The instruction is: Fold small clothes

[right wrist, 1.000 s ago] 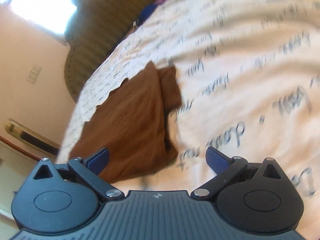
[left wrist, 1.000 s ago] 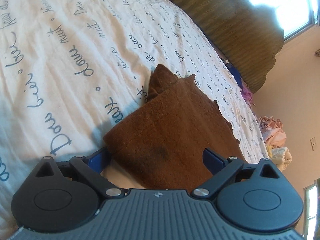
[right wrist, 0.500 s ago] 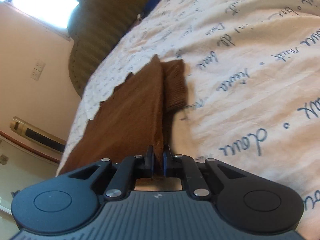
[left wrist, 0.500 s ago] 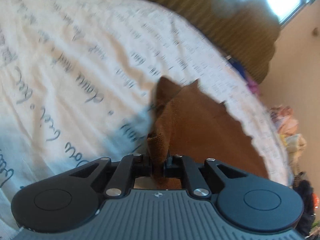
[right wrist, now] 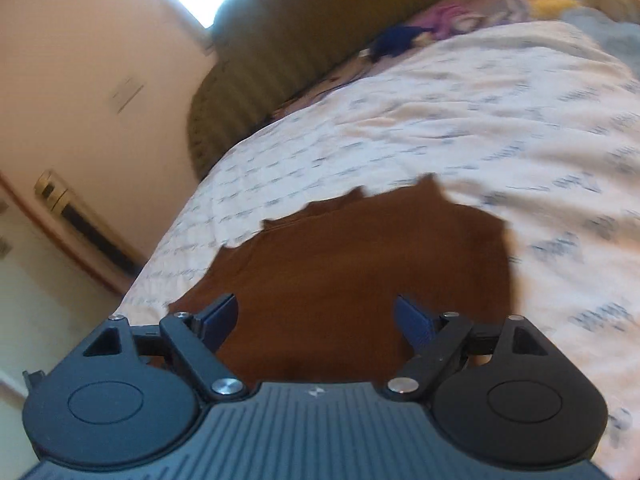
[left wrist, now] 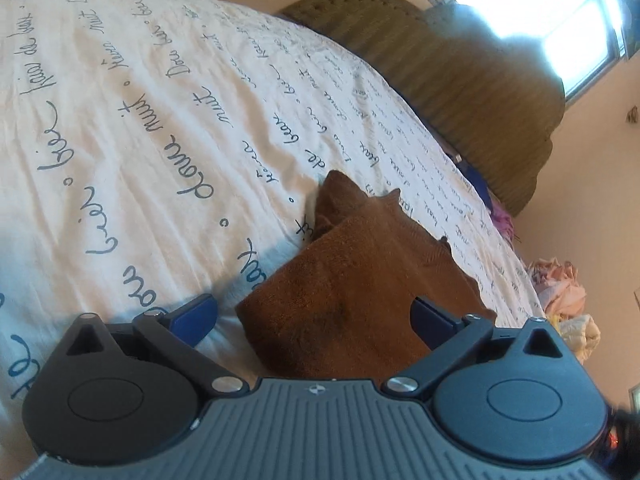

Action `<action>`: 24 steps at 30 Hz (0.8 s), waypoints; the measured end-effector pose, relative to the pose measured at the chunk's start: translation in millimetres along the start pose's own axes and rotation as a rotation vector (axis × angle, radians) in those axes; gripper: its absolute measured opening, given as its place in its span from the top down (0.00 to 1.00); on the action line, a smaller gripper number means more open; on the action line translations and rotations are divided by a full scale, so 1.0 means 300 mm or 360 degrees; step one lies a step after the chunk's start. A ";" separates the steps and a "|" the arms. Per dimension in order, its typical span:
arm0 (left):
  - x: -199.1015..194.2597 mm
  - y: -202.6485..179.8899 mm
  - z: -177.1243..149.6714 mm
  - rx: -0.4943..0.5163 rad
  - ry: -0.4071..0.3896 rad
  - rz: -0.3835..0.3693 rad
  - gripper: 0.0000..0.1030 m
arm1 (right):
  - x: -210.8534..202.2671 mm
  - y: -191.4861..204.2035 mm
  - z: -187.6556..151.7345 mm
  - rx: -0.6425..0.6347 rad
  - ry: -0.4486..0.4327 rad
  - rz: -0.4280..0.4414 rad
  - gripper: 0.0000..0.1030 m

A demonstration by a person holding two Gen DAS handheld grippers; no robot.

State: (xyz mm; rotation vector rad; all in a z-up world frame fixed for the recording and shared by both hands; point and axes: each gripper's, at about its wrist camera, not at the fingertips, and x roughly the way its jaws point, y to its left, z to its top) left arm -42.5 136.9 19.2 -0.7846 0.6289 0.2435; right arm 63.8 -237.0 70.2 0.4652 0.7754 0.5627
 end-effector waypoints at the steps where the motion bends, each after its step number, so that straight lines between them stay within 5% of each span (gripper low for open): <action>1: -0.004 0.000 -0.004 0.0005 -0.0019 0.0006 0.03 | 0.083 0.055 0.028 -0.0064 0.0055 0.0055 0.16; 7: -0.002 -0.018 -0.021 0.0101 -0.0036 0.0035 0.02 | 0.643 0.273 0.147 0.0000 0.0455 0.0407 0.17; 11: 0.012 -0.022 -0.004 0.0109 -0.0011 0.0042 0.01 | 0.929 0.324 0.177 -0.0076 0.0589 0.0152 0.17; 16: 0.043 -0.057 0.004 0.0195 -0.0005 0.0104 0.01 | 0.950 0.329 0.201 -0.0029 0.0503 0.0186 0.10; 20: 0.057 -0.074 -0.005 0.0226 -0.0021 0.0141 0.01 | 0.773 0.303 0.209 0.0007 0.0355 0.0342 0.11; 24: 0.065 -0.092 -0.017 0.0264 -0.0035 0.0184 0.01 | 0.627 0.256 0.182 0.0009 0.0388 0.0380 0.11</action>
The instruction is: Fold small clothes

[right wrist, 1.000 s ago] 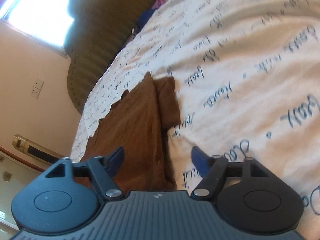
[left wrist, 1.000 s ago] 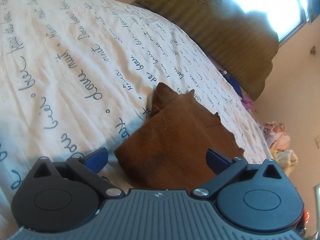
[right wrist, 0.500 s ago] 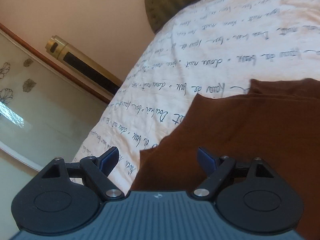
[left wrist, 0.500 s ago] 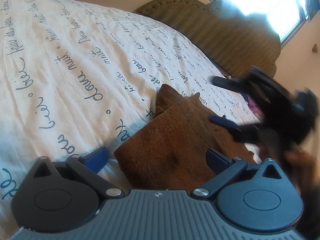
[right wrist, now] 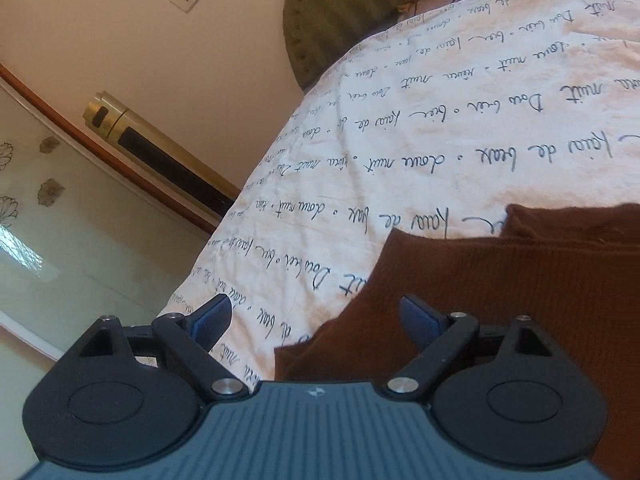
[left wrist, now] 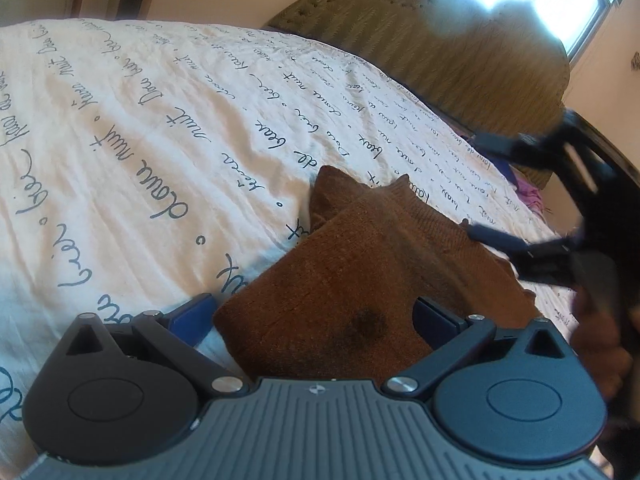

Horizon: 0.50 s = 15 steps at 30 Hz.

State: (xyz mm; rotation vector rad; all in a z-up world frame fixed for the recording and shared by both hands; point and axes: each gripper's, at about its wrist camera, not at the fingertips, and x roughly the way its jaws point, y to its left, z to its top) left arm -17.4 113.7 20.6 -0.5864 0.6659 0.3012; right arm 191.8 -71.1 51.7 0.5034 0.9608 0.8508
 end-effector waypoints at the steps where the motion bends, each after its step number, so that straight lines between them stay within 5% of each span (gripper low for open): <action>1: 0.003 -0.003 0.000 0.0008 0.0000 0.0011 0.01 | -0.024 -0.003 -0.018 -0.0007 0.0029 -0.0004 0.11; 15: 0.033 -0.044 0.019 0.0012 0.0041 0.0139 0.01 | -0.150 -0.094 -0.113 0.0101 0.0129 0.0034 0.11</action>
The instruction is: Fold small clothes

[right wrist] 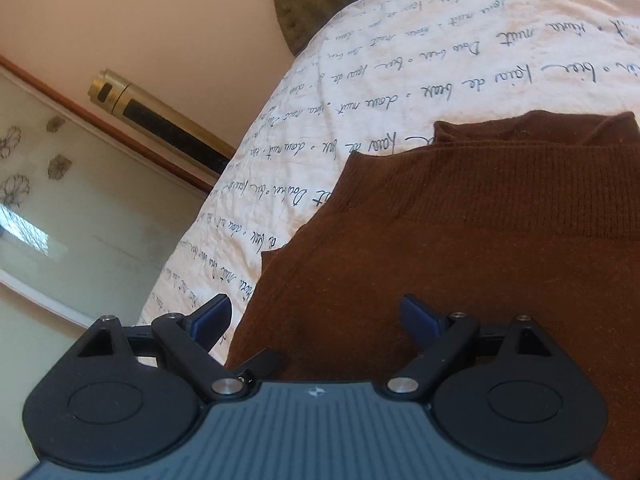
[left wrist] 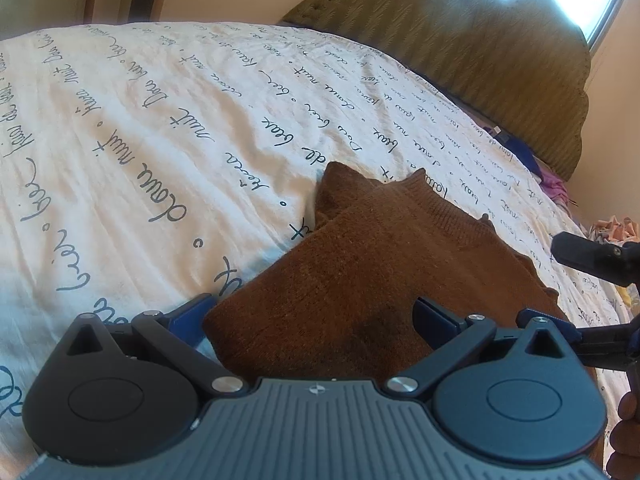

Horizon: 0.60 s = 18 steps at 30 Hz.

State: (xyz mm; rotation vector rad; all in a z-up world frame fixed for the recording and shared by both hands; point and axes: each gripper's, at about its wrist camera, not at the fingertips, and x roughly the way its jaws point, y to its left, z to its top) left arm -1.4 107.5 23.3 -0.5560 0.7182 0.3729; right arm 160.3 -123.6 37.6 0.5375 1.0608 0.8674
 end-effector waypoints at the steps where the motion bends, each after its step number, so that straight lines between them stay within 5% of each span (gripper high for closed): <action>1: 0.000 -0.002 0.001 0.0000 0.0002 0.0004 0.01 | -0.003 -0.009 0.002 0.0014 0.0000 0.0005 0.11; 7: 0.023 -0.038 -0.007 0.0100 -0.0031 0.0059 0.03 | -0.008 -0.044 0.002 0.0044 0.0006 0.0011 0.11; 9: 0.023 -0.049 -0.010 0.0131 -0.0050 0.0087 0.12 | -0.009 -0.052 0.001 0.0050 0.0007 0.0016 0.11; 10: 0.020 -0.052 -0.010 0.0142 -0.0063 0.0096 0.28 | -0.011 -0.058 0.001 0.0051 0.0008 0.0018 0.11; 11: 0.017 -0.052 -0.008 0.0138 -0.0075 0.0095 0.59 | -0.013 -0.066 0.003 0.0056 0.0007 0.0021 0.11; 12: 0.019 -0.048 -0.001 0.0118 -0.0053 0.0032 0.79 | -0.015 -0.073 0.006 0.0065 0.0006 0.0023 0.11; 15: -0.003 -0.103 0.012 0.0170 -0.0084 0.0052 0.86 | -0.022 -0.102 0.030 0.0103 0.0003 0.0039 0.11; 18: -0.090 -0.299 -0.069 0.0702 -0.0365 0.0046 0.87 | -0.033 -0.139 0.070 0.0173 0.0010 0.0102 0.11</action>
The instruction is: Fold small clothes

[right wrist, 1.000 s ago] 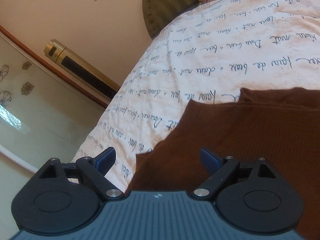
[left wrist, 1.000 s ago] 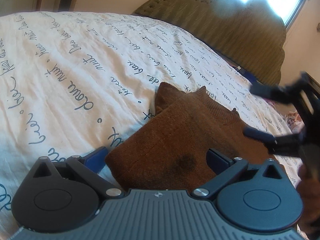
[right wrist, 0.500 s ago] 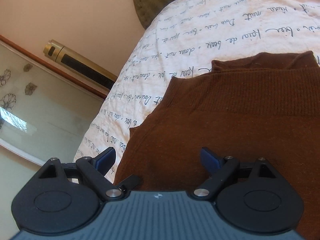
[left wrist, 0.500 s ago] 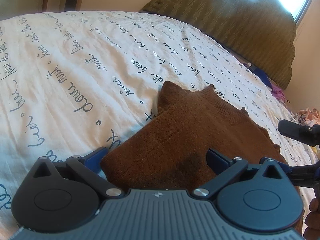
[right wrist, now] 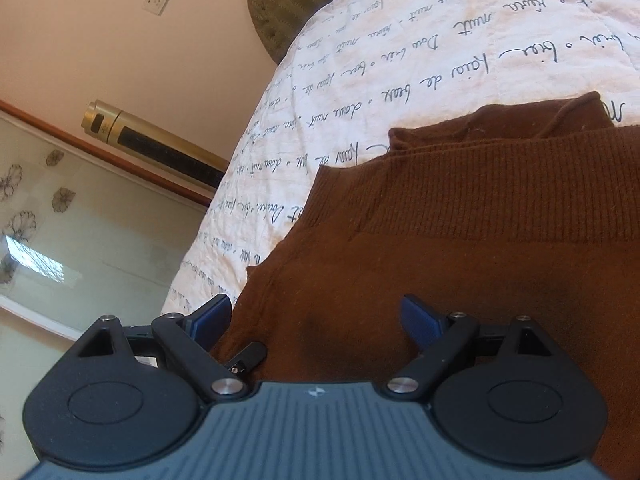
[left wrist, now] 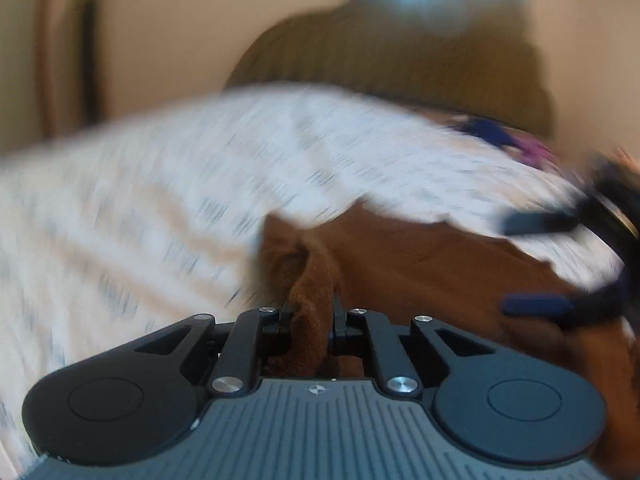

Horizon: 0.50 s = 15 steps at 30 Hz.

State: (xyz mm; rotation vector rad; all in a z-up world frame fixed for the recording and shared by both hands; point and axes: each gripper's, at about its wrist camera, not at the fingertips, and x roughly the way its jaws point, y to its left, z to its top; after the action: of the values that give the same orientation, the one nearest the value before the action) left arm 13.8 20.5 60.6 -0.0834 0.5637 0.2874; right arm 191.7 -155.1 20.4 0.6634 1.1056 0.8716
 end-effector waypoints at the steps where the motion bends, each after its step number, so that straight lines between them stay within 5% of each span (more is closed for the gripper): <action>1: -0.045 -0.097 -0.011 0.0250 -0.0107 -0.0069 0.87 | -0.008 -0.011 0.014 0.0029 0.0005 0.0045 0.11; 3: -0.113 -0.250 -0.068 0.0633 -0.0235 -0.0176 0.87 | -0.022 -0.037 0.037 0.0094 0.0020 0.0173 0.10; 5: -0.153 -0.351 -0.144 0.0852 -0.0277 -0.0299 0.86 | -0.032 -0.071 0.054 0.0163 0.0040 0.0274 0.07; 12: -0.180 -0.446 -0.270 0.1093 -0.0260 -0.0418 0.86 | -0.058 -0.165 0.076 0.0119 -0.0026 0.0093 0.11; 13: -0.176 -0.447 -0.261 0.1086 -0.0259 -0.0422 0.86 | -0.050 -0.164 0.076 0.0058 -0.0003 0.0034 0.40; 14: -0.175 -0.454 -0.251 0.1080 -0.0263 -0.0430 0.86 | -0.044 -0.167 0.074 0.0023 0.0032 -0.0044 0.90; 15: -0.183 -0.465 -0.239 0.1076 -0.0269 -0.0447 0.87 | -0.047 -0.171 0.072 -0.0002 0.0042 -0.0092 0.92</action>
State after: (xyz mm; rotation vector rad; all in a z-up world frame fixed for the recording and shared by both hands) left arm -26.8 -137.6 29.7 0.5085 0.4499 -0.1776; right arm 222.7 -194.2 -7.9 0.6173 1.1423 0.8334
